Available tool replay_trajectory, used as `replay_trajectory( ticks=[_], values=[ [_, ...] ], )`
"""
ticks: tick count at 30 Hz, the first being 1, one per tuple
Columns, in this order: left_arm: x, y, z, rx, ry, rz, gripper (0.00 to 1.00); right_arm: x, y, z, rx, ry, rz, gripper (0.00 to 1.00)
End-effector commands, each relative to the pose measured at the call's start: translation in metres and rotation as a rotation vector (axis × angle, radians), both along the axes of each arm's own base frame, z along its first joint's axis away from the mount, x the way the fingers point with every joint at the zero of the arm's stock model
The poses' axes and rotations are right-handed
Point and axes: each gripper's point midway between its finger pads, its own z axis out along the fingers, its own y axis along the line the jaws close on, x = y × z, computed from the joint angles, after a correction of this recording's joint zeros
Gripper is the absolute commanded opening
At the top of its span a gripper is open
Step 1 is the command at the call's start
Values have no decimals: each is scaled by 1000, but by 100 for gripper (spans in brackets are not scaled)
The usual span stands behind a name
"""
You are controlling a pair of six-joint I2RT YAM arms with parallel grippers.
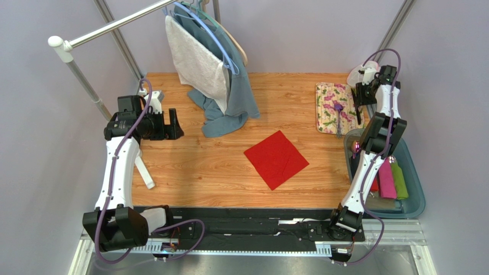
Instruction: Place the utensils on the paper napkin and roll it up
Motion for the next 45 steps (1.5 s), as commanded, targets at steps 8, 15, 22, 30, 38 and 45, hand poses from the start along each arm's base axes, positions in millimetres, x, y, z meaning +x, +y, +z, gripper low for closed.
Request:
replay_trajectory(
  ticks=[8,15,22,30,38,45],
  values=[
    [-3,7,-6,36,10,-1,99,-5,4,-33,22,50,17,34],
    [-2,9,-8,42,19,1,99,-16,6,-50,30,108,27,34],
    [0,8,-7,39,21,0,99,-31,21,-53,94,166,68,31],
    [4,8,-6,32,19,-1,99,-52,28,-52,111,241,100,31],
    [5,8,-4,33,15,-3,99,-55,33,-62,147,273,89,22],
    [6,7,-3,28,15,-5,99,-61,39,-66,185,301,84,12]
  ],
)
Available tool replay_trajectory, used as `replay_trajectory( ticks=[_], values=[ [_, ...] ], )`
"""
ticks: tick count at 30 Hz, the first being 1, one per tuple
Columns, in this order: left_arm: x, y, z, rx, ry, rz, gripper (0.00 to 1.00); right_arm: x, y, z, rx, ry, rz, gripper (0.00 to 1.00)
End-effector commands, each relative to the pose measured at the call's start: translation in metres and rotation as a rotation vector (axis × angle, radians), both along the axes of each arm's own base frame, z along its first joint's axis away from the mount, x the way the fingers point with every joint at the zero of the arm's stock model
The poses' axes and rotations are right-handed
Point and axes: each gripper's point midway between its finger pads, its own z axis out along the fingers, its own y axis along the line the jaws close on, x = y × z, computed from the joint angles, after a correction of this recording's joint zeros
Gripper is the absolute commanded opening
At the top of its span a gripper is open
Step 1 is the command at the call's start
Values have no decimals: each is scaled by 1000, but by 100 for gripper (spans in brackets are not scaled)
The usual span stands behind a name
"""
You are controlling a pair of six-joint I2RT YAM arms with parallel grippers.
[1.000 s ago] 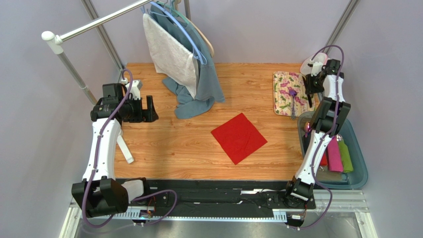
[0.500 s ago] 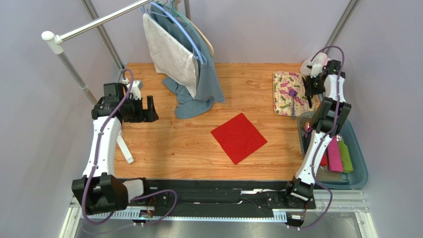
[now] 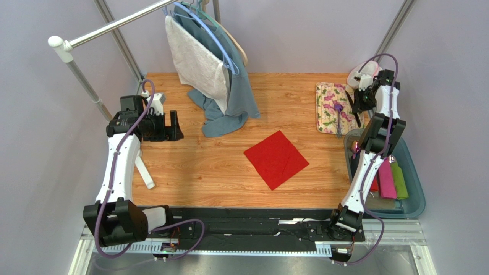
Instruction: Place the utensils on the paper napkin and roll it up
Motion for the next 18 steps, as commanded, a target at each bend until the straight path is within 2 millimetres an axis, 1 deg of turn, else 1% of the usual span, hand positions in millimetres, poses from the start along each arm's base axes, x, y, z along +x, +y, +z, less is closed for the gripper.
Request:
replay_trajectory(
  ticks=[1,2,4,5,7,8,11,12,16,18],
  values=[
    [7,3,14,6,-44,-4,99,-34,17,-42,90,174,0,4],
    [7,3,14,5,-43,-5,99,-34,17,-41,89,173,0,0],
    [7,2,14,4,-39,-5,99,-32,16,-37,92,161,-13,0],
    [7,2,14,4,-38,-6,99,-29,15,-29,90,142,-20,0],
    [7,2,14,2,-37,-8,99,-23,12,-22,79,104,-40,0],
    [8,2,15,1,-40,-7,99,-19,10,-11,66,75,-49,0],
    [8,1,16,1,-44,-13,99,-6,5,8,56,4,-81,0],
    [8,1,16,-2,-44,-15,99,1,3,22,50,-35,-95,0],
    [7,-1,16,-10,-47,-22,99,13,4,49,60,-108,-123,0],
    [6,-2,15,-13,-42,-23,99,16,4,59,62,-135,-126,0]
  ],
)
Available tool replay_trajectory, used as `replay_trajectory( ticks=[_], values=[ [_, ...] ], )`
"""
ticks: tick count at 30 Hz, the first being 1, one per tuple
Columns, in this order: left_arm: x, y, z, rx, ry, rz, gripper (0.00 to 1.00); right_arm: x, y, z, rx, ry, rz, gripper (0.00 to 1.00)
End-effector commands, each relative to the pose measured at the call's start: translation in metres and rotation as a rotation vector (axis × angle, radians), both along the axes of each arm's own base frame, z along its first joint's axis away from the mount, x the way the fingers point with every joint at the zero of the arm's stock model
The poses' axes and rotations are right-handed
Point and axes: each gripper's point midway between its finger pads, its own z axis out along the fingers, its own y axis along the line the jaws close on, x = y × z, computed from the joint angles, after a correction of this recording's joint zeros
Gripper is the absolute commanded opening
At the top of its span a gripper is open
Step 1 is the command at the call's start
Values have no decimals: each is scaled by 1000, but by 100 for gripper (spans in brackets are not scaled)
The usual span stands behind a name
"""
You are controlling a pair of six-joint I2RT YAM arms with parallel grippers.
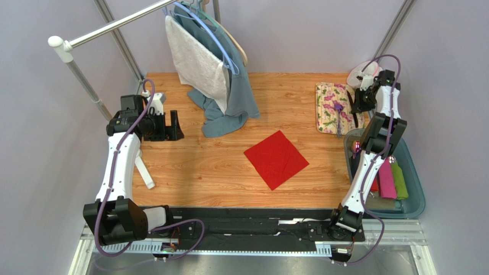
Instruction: Place the utensils on the paper napkin and roll it up
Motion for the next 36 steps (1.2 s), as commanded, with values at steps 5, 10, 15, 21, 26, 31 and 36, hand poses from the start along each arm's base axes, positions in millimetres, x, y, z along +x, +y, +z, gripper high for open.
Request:
replay_trajectory(
  ticks=[5,10,15,21,26,31,36],
  values=[
    [5,0,16,-3,-55,-18,99,20,-3,67,-12,-159,-60,0],
    [4,-1,15,-5,-55,-21,99,21,-1,82,-5,-189,-73,0],
    [4,-2,15,-7,-56,-26,99,19,-1,93,-12,-200,-78,0],
    [4,-3,14,-14,-60,-32,99,15,6,107,3,-214,-81,0],
    [5,-4,13,-15,-65,-41,99,8,21,122,31,-218,-81,0],
    [5,-5,11,-22,-67,-47,99,-1,54,147,34,-225,-85,0],
    [5,-8,14,-30,-84,-58,99,-28,111,154,92,-176,-86,0]
  ],
)
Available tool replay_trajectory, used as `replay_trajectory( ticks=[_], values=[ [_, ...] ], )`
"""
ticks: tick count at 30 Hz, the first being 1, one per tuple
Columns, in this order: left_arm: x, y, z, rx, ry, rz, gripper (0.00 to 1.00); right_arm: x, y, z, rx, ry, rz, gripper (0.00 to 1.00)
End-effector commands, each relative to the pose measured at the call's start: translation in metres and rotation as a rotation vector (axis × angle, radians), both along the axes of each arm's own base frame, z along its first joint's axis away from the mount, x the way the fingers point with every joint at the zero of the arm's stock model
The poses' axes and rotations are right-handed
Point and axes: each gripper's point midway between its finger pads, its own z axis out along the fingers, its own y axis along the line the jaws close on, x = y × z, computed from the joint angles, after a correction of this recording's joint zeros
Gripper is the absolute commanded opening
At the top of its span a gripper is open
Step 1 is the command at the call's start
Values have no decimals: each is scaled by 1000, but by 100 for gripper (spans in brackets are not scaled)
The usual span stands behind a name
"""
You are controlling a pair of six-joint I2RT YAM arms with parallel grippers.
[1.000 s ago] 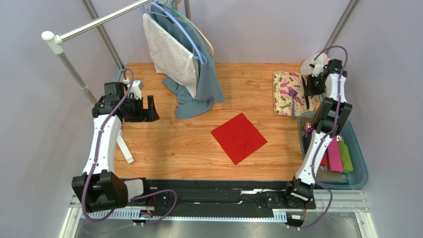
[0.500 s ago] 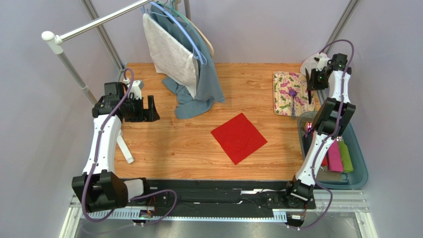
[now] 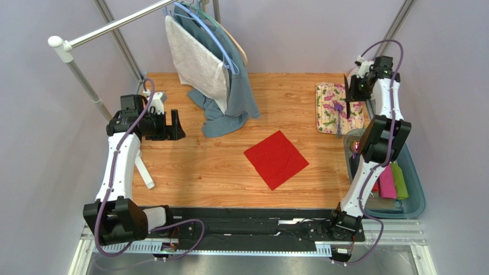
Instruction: Place the utensils on the paper napkin and roll it up
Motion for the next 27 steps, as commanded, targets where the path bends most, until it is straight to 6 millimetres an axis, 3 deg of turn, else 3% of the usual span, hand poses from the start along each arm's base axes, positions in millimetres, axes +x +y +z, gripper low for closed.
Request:
replay_trajectory(
  ticks=[1,2,4,5,7,11,12,13,14,16,20,22,27],
  values=[
    [2,-1,10,-1,-69,-28,99,-17,56,55,37,-68,-9,0],
    [1,-2,11,-6,-73,-28,99,-31,75,58,61,-54,-10,0],
    [-2,-4,14,-7,-98,-26,99,-43,93,60,72,-46,-25,0],
    [-2,-3,15,-2,-110,-22,99,-52,110,72,76,-66,-11,0],
    [-6,-3,20,5,-137,-19,99,-70,126,59,65,-34,-26,0],
    [-14,-4,28,16,-202,-10,99,-116,191,46,83,18,11,0],
    [-19,-5,30,18,-233,-11,99,-126,201,53,90,1,5,0],
    [-22,-5,32,22,-251,-13,99,-140,208,37,79,29,9,0],
    [-24,-5,32,29,-265,-9,99,-150,226,35,76,31,46,0],
    [-33,-4,33,51,-301,-9,99,-169,236,23,85,58,18,0],
    [-43,-1,36,91,-342,-16,99,-183,260,7,137,83,-28,0],
    [-48,-1,36,98,-347,-6,99,-177,266,2,144,47,-58,0],
    [-51,-1,29,90,-314,3,99,-183,290,-11,147,42,-69,0]
  ],
)
